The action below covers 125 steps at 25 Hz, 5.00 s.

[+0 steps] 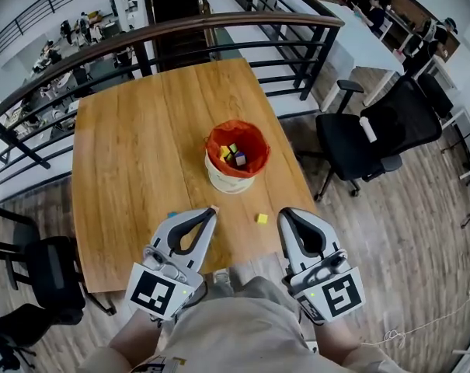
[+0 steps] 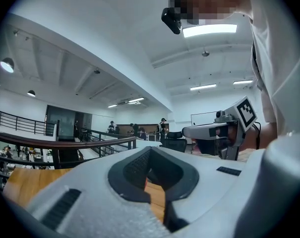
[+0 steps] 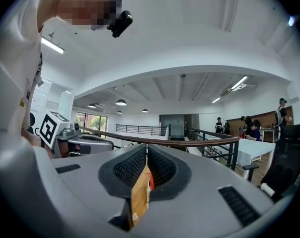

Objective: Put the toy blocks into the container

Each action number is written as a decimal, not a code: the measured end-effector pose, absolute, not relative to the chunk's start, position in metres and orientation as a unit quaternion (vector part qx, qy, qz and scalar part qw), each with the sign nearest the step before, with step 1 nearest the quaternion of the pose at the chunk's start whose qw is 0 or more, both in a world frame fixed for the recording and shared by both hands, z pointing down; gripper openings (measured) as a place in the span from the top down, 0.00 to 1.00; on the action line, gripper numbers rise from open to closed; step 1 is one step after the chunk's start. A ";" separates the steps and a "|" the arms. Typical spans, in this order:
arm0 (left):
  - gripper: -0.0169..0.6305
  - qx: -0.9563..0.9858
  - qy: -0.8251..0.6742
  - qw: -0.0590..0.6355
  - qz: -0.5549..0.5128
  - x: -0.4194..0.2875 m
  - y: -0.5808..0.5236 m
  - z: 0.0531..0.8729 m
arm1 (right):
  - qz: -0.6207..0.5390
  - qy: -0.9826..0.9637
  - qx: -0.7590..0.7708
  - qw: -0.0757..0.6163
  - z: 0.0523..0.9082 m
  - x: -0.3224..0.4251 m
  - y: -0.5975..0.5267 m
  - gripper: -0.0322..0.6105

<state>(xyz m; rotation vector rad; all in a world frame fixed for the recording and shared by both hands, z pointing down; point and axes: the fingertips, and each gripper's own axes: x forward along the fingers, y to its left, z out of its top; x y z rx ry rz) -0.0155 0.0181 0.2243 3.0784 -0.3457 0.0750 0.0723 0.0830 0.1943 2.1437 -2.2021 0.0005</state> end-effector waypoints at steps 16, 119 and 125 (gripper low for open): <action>0.95 0.987 -0.154 0.012 0.044 0.016 0.012 0.226 | 0.000 -0.744 0.668 0.029 0.193 0.114 0.066 0.91; 0.95 0.973 -0.128 0.083 0.171 0.101 -0.014 0.484 | 0.207 -0.702 0.660 0.171 0.489 0.163 -0.002 0.63; 0.95 0.975 -0.156 0.064 0.144 0.085 -0.028 0.438 | 0.162 -0.717 0.661 0.152 0.427 0.152 -0.009 0.63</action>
